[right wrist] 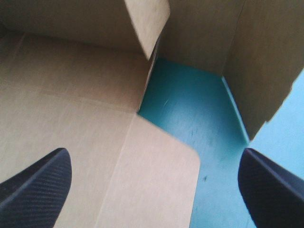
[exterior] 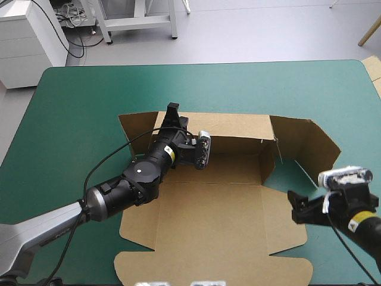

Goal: Fold the box

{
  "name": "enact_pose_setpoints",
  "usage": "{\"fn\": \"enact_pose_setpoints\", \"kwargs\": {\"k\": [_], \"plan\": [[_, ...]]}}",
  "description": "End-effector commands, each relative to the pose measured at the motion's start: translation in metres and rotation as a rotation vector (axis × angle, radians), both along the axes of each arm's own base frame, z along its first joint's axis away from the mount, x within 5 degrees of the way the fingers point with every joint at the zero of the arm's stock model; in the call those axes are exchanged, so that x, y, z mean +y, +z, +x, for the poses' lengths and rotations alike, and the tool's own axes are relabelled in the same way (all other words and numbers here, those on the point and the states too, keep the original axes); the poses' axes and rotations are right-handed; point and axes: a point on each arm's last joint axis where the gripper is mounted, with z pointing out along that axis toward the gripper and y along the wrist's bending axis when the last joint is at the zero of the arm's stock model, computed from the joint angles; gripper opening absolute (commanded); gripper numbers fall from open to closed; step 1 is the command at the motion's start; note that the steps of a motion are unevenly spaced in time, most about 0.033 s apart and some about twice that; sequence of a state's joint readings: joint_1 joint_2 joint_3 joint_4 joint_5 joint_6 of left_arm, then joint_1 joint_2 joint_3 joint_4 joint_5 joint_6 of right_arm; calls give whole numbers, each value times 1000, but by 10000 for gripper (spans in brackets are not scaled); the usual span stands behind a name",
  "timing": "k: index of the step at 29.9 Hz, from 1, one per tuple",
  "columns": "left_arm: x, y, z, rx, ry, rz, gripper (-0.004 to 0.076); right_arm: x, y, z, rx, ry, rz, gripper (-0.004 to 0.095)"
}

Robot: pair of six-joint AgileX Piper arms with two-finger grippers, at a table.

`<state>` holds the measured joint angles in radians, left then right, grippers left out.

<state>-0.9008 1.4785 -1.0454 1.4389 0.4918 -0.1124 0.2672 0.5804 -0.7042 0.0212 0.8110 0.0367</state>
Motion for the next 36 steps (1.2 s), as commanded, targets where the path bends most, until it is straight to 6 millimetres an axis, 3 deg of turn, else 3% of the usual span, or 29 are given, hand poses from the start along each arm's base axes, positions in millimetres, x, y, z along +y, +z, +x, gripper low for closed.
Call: {"fn": "enact_pose_setpoints", "kwargs": {"k": [1, 7, 15, 21, 26, 30, 36], "plan": [[4, 23, -4, -61, -12, -46, -8, 3, 41, 38, -179, -46, -17, 876], [4, 23, -4, -61, -12, -46, -8, 8, 83, 100, -155, -140, -126, 876], [4, 23, -4, -61, -13, -46, -8, 20, 89, 193, 43, -132, -267, 876], [4, 23, -4, -54, -7, -62, -8, -4, 88, 248, 188, -185, -250, 876], [4, 23, -4, -53, -6, -64, -8, -33, 71, 269, 328, -169, -63, 876], [4, 23, -4, -53, -6, -64, -8, -47, 60, 267, 369, -164, 27, 876], [4, 23, -4, -53, -5, -66, -8, -46, 38, 251, 445, -129, 6, 876]]}}
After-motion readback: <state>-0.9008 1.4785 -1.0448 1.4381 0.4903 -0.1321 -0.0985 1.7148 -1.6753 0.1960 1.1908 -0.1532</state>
